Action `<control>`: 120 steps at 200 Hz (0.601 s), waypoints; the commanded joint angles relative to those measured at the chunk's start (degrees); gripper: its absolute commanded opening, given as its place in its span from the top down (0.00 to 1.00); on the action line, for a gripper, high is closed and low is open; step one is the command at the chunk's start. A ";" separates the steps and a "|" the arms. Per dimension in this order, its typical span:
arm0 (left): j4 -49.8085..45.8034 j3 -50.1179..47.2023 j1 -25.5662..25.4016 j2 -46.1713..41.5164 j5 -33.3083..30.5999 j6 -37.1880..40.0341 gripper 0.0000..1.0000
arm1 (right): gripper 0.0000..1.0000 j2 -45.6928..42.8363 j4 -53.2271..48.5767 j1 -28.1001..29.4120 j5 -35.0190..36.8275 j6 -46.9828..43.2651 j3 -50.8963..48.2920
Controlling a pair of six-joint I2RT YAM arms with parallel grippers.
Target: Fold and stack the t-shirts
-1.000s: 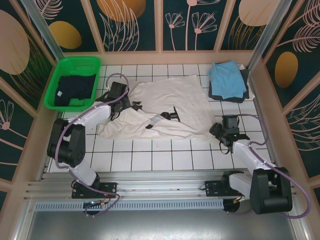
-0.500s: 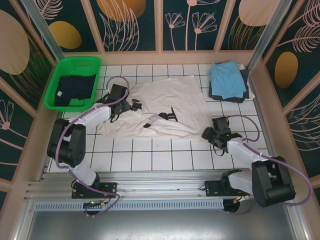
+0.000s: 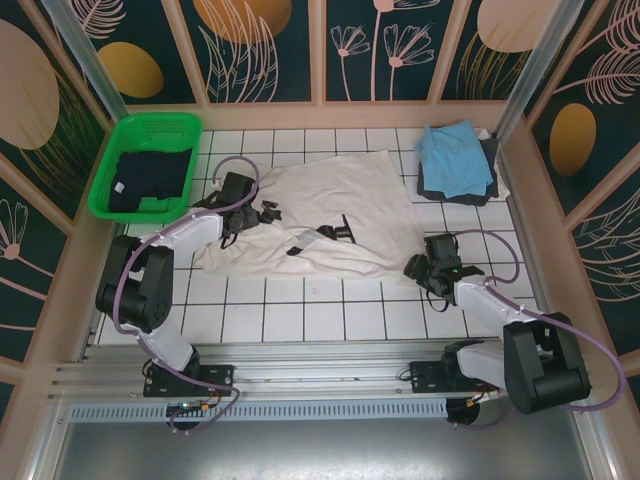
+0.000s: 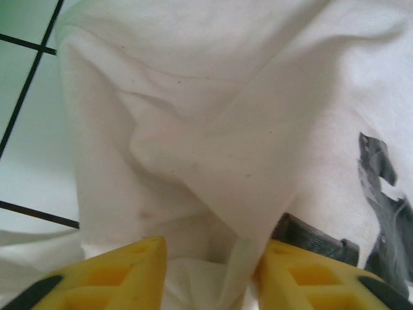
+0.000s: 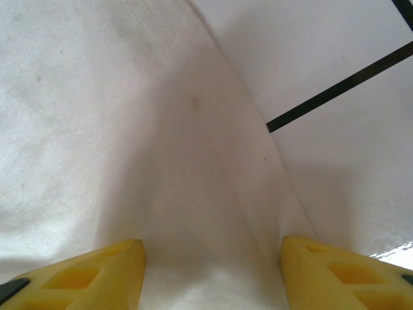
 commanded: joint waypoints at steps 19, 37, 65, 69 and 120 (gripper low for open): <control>1.53 -4.14 0.05 -3.86 4.56 -0.32 0.69 | 0.42 0.31 1.37 -0.67 1.35 -0.43 -1.02; 1.69 -4.88 0.10 -4.66 5.10 -0.57 0.71 | 0.42 0.50 1.62 -0.74 1.30 -0.56 -0.93; 2.71 -6.98 0.04 -5.60 5.98 -0.78 0.72 | 0.42 0.75 2.06 -0.88 1.20 -0.65 -1.11; 2.82 -6.99 0.06 -5.57 6.00 -0.76 0.73 | 0.42 0.77 2.08 -0.88 1.19 -0.72 -1.11; 2.63 -5.92 0.01 -3.13 6.77 -0.58 0.87 | 0.42 0.10 1.73 -1.05 1.28 -1.04 -1.11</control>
